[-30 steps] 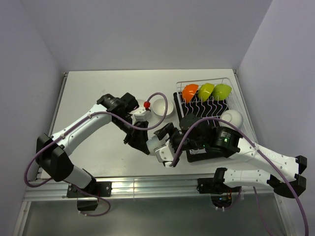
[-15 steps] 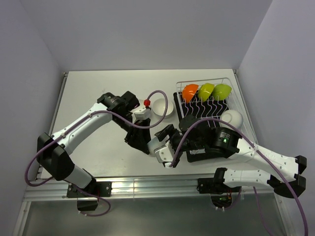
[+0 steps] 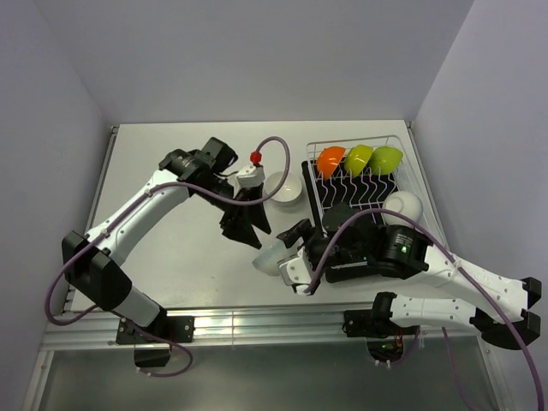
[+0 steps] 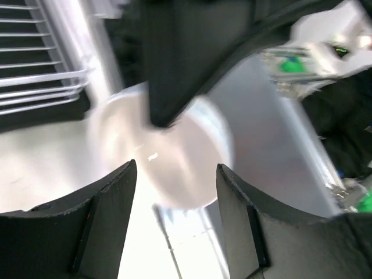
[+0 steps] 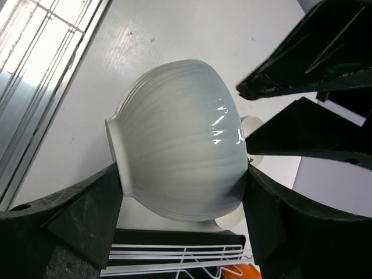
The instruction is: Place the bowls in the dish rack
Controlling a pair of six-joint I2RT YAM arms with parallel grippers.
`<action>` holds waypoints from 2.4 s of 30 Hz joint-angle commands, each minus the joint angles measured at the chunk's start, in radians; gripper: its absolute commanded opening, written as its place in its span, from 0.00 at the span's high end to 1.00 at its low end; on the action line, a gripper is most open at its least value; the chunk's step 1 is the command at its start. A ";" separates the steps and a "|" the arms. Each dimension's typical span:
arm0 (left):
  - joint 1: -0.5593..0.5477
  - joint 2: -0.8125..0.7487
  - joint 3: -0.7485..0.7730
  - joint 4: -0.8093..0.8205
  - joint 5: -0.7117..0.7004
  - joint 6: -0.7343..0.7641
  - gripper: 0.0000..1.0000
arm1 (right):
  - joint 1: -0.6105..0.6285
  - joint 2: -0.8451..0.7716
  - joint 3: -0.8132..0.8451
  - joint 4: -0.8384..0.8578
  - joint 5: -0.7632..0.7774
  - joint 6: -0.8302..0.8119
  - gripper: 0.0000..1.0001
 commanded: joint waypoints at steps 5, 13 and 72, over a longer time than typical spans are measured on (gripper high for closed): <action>0.118 -0.108 0.001 0.324 -0.181 -0.288 0.37 | -0.008 -0.054 0.016 0.048 0.063 0.188 1.00; 0.157 -0.164 -0.048 0.597 -0.307 -0.559 0.31 | -0.368 -0.034 0.111 -0.024 -0.067 0.450 1.00; 0.234 -0.226 -0.074 0.704 -0.874 -0.887 0.01 | -1.206 0.365 0.050 -0.021 0.301 0.934 1.00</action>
